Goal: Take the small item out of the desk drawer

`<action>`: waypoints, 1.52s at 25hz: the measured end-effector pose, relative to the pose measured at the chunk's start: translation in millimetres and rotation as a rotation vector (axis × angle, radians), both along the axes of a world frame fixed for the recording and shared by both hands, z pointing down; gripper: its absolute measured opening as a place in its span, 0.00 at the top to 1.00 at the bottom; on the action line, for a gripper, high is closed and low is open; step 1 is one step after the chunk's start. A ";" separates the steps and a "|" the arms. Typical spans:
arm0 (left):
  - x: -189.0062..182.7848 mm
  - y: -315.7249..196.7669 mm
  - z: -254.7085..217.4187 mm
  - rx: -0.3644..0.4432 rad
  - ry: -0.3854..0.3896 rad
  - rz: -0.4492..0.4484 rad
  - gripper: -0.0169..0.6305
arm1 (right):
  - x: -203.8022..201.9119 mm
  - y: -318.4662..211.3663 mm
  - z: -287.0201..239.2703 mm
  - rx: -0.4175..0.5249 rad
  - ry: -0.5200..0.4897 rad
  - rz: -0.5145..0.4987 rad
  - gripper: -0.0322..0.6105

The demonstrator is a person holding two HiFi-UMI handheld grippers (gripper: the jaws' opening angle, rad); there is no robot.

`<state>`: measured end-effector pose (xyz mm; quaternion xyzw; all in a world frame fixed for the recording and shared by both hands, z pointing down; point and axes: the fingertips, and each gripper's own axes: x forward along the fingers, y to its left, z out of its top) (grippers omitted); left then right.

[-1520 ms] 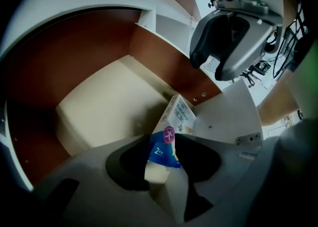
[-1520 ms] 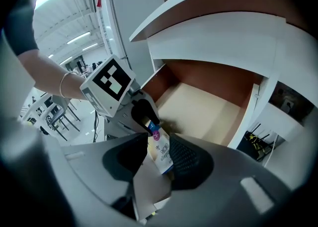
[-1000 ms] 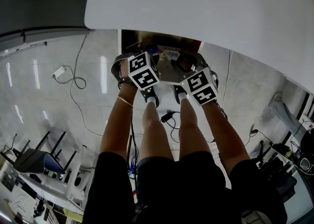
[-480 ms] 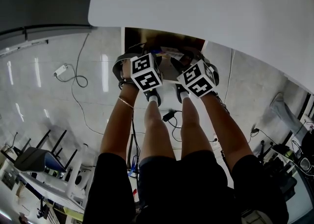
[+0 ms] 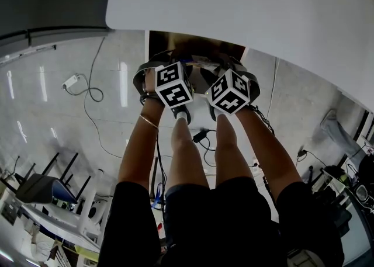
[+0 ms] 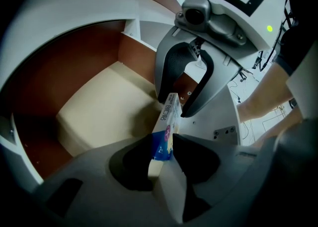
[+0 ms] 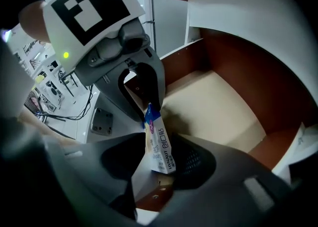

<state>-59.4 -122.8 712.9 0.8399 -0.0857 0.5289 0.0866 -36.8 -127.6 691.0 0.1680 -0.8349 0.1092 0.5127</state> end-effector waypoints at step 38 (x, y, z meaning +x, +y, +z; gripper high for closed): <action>1.9 10.7 -11.7 0.020 0.095 -0.059 0.97 | -2.9 12.4 29.4 -0.010 0.150 -0.223 0.78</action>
